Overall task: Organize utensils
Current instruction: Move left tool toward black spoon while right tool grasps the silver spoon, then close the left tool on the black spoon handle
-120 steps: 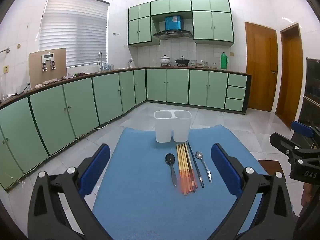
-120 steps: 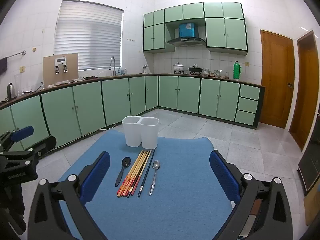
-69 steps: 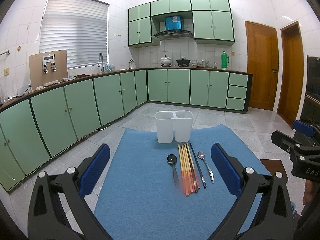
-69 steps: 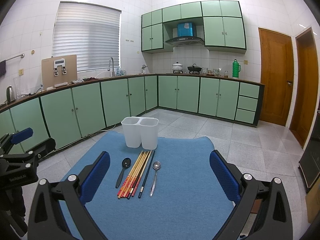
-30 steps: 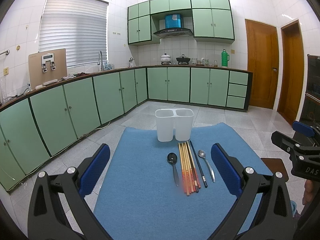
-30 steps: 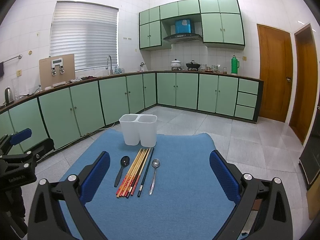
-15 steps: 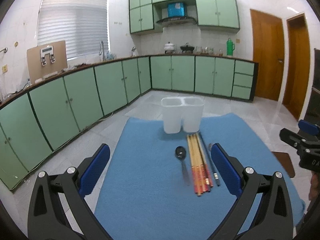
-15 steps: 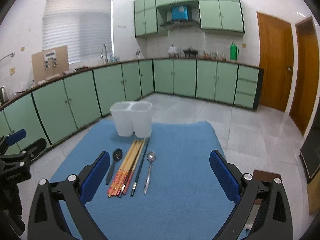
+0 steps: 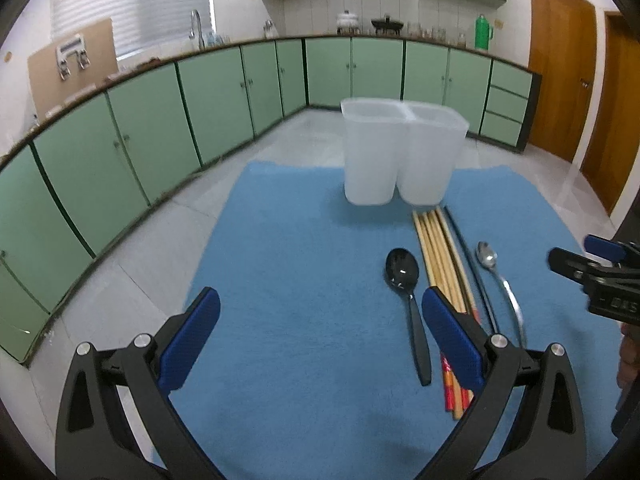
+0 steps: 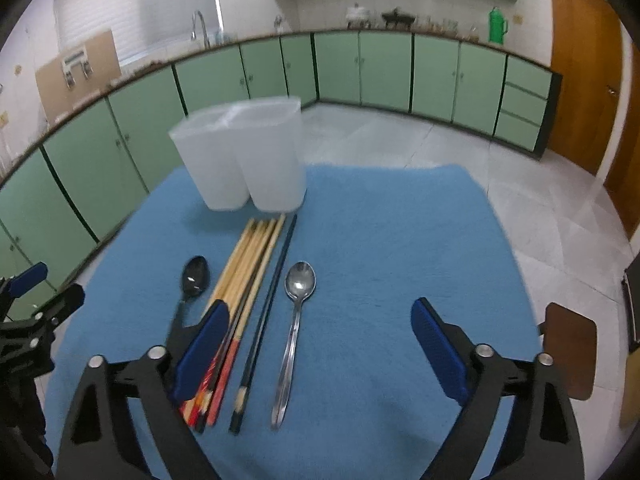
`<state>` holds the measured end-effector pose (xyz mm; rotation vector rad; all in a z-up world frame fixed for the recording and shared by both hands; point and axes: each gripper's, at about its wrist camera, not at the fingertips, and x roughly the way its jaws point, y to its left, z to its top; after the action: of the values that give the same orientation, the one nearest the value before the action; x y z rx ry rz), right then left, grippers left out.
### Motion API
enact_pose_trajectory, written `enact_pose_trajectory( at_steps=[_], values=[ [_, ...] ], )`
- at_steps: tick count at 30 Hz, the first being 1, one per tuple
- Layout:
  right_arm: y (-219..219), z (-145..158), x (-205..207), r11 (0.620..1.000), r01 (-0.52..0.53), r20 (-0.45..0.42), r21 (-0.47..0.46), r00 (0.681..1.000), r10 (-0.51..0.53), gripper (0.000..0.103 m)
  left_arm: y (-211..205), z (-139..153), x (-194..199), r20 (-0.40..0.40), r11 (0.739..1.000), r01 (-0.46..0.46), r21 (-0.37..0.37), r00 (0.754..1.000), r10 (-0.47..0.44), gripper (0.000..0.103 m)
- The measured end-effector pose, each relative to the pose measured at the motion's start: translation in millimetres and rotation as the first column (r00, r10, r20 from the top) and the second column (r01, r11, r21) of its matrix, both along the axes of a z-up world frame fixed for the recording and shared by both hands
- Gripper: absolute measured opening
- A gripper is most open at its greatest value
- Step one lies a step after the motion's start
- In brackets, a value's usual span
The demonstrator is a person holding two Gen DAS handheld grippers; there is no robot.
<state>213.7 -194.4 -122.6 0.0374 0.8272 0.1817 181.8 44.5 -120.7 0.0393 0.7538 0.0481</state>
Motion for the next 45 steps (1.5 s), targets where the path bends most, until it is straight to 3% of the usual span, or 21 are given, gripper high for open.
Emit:
enact_pose_trajectory(
  at_steps=[6,10,16,22,29,43,45],
  values=[
    [9.7,-28.3,32.9,1.000,-0.018,-0.085,-0.005,0.996,0.018,0.076,-4.7,-21.3,26.3,-0.055,1.000,0.008,-0.004,0.998,-0.008,0.095],
    [15.1,-44.1,45.2,0.999,-0.029,-0.136,-0.027,0.990,0.025,0.067,-11.1,-31.2,40.6,-0.085,1.000,0.022,-0.009,0.996,-0.023,0.084],
    [15.9,-52.8,57.3,0.999,-0.032,-0.155,-0.040,0.988,0.025,0.060,-16.3,-37.3,56.4,-0.104,0.998,0.046,-0.033,0.993,-0.049,0.084],
    [22.3,-50.3,60.0,0.997,-0.054,-0.137,-0.048,0.989,0.047,0.028,-30.7,-42.3,75.3,-0.119,0.996,0.078,-0.052,0.989,-0.084,0.084],
    [18.5,-47.8,57.9,0.999,-0.050,-0.139,-0.018,0.989,0.047,0.028,-47.2,-48.8,101.4,-0.133,0.994,0.091,-0.053,0.986,-0.097,0.086],
    [18.7,-47.6,59.7,0.997,-0.060,-0.132,-0.047,0.990,0.053,0.028,-58.1,-70.4,138.2,-0.213,0.997,0.066,-0.044,0.974,-0.074,0.087],
    [20.6,-48.4,57.6,0.997,-0.062,-0.133,-0.048,0.990,0.056,0.028,-54.3,-70.5,138.0,-0.211,0.996,0.068,-0.054,0.974,-0.078,0.083]
  ],
)
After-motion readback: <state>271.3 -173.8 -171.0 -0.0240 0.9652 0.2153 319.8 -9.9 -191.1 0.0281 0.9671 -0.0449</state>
